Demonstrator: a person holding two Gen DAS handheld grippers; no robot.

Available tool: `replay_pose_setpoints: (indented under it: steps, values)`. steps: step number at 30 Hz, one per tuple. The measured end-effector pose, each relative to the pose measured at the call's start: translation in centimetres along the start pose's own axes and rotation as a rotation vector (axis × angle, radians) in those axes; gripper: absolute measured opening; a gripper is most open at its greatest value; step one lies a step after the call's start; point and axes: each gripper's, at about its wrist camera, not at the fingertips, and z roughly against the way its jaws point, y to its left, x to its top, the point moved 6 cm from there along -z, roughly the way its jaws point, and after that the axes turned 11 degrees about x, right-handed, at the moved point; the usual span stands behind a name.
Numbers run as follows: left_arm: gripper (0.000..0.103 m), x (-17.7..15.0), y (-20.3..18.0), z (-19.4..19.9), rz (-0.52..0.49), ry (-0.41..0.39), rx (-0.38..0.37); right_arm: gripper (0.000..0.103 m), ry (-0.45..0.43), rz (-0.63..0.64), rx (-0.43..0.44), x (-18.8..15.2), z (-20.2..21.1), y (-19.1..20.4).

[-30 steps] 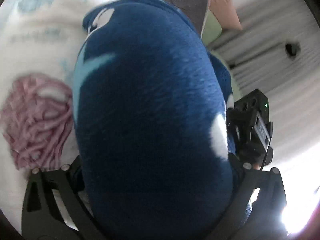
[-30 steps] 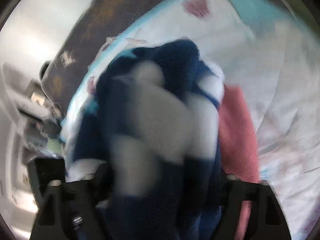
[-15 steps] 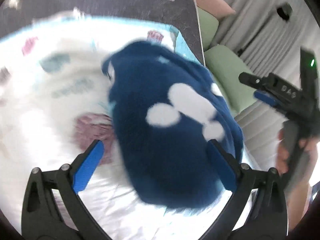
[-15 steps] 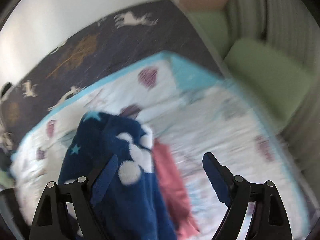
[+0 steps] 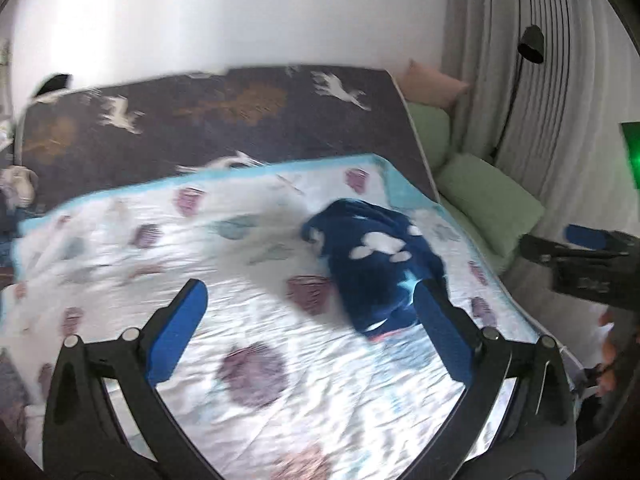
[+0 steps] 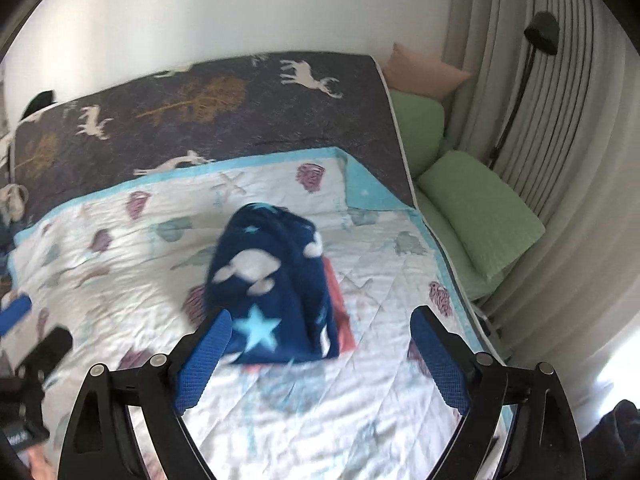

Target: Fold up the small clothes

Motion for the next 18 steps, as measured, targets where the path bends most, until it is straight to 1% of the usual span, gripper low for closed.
replay_pose_setpoints:
  steps: [2,4,7,9,11,14,18]
  values:
    - [0.102,-1.5,2.1,2.0,0.023,0.013,-0.007,0.093,-0.034,-0.009,0.004,-1.5,3.1,1.1]
    - [0.102,-2.7,3.5,3.4,0.043,0.019,-0.012,0.093,-0.058,-0.06,0.04,-3.5,5.3,1.7]
    - [0.102,-5.0,5.9,6.8,0.069,-0.016,0.015,0.093,-0.061,-0.152,0.116,-7.3,8.1,2.4]
    - [0.102,-6.3,6.5,8.8,0.069,-0.04,0.021,0.093,-0.072,-0.162,0.143,-9.5,10.1,3.2]
    - [0.102,-7.7,6.8,10.9,0.059,-0.07,0.032,0.093,-0.105,-0.15,0.154,-11.8,12.4,4.4]
    - [0.102,-10.1,6.9,14.8,0.029,-0.134,0.061,0.093,-0.141,-0.086,0.119,-15.0,14.7,6.4]
    - [0.102,-13.3,7.5,18.7,0.069,-0.198,0.072,0.093,-0.176,0.032,0.087,-19.5,17.3,10.2]
